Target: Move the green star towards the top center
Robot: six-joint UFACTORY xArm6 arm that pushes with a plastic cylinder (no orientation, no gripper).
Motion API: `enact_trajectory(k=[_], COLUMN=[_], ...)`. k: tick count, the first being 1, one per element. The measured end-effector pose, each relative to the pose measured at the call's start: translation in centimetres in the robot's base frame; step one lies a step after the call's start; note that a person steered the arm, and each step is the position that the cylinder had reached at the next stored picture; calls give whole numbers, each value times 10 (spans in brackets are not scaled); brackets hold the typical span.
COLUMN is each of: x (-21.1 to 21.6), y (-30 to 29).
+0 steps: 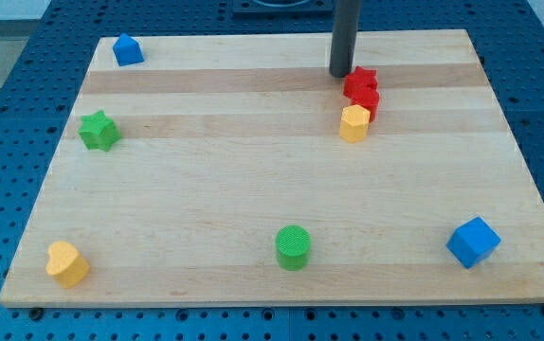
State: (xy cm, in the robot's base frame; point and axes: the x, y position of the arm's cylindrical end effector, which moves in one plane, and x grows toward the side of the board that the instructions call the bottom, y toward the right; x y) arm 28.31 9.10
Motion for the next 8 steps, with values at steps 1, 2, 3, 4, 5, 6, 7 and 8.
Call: enact_trajectory(k=[1, 2, 3, 4, 5, 6, 7, 8], x=[0, 0, -2, -25, -28, -6, 25, 28], y=[17, 24, 22, -27, -147, -272, -395, -396])
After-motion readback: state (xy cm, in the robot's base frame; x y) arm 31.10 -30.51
